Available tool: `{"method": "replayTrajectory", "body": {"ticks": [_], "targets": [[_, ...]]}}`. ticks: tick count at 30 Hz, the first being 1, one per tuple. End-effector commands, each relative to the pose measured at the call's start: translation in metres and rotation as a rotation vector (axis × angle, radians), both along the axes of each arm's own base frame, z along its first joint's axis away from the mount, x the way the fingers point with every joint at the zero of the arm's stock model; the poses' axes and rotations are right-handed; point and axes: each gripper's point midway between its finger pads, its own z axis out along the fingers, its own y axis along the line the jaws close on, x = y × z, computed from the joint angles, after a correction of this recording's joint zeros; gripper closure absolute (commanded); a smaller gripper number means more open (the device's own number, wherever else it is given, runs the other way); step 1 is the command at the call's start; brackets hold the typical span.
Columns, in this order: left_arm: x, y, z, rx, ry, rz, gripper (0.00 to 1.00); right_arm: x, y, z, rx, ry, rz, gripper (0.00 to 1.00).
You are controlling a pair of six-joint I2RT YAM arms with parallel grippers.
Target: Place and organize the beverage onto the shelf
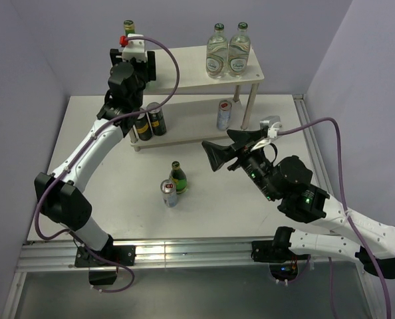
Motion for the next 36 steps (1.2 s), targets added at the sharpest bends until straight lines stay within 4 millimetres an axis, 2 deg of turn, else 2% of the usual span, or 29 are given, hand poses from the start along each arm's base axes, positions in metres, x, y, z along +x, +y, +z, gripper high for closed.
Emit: {"method": "replayTrajectory", "body": {"ticks": [1, 10, 20, 22, 23, 25, 26, 28, 29, 36], "targets": [[-0.022, 0.027, 0.1, -0.144, -0.304, 0.048, 1.0, 0.003, -0.008, 0.003, 0.026, -0.016, -0.039, 0.0], [-0.007, 0.047, 0.064, -0.199, -0.273, 0.086, 1.0, 0.004, -0.011, -0.01, 0.004, -0.007, -0.047, 0.0], [0.009, 0.049, 0.03, -0.241, -0.222, 0.097, 0.99, 0.003, -0.018, -0.016, 0.009, 0.005, -0.058, 0.0], [0.012, 0.048, 0.026, -0.242, -0.209, 0.095, 0.94, 0.002, -0.019, -0.017, 0.005, 0.007, -0.058, 0.0], [0.013, 0.046, 0.024, -0.238, -0.205, 0.089, 0.85, 0.002, -0.02, -0.017, 0.008, 0.006, -0.059, 0.0], [0.016, 0.043, 0.019, -0.225, -0.194, 0.073, 0.74, 0.002, -0.022, -0.016, 0.01, 0.006, -0.064, 0.0], [0.017, 0.041, 0.019, -0.219, -0.193, 0.065, 0.61, 0.001, -0.023, -0.016, 0.013, 0.006, -0.064, 0.0], [0.021, 0.036, 0.012, -0.2, -0.169, 0.047, 0.51, 0.001, -0.024, -0.018, 0.013, 0.008, -0.065, 0.0], [0.022, 0.035, 0.014, -0.197, -0.169, 0.041, 0.42, 0.001, -0.025, -0.017, 0.017, 0.008, -0.068, 0.0], [0.029, 0.022, 0.002, -0.165, -0.115, -0.009, 0.22, 0.0, -0.028, -0.019, 0.024, 0.012, -0.072, 0.0]]}}
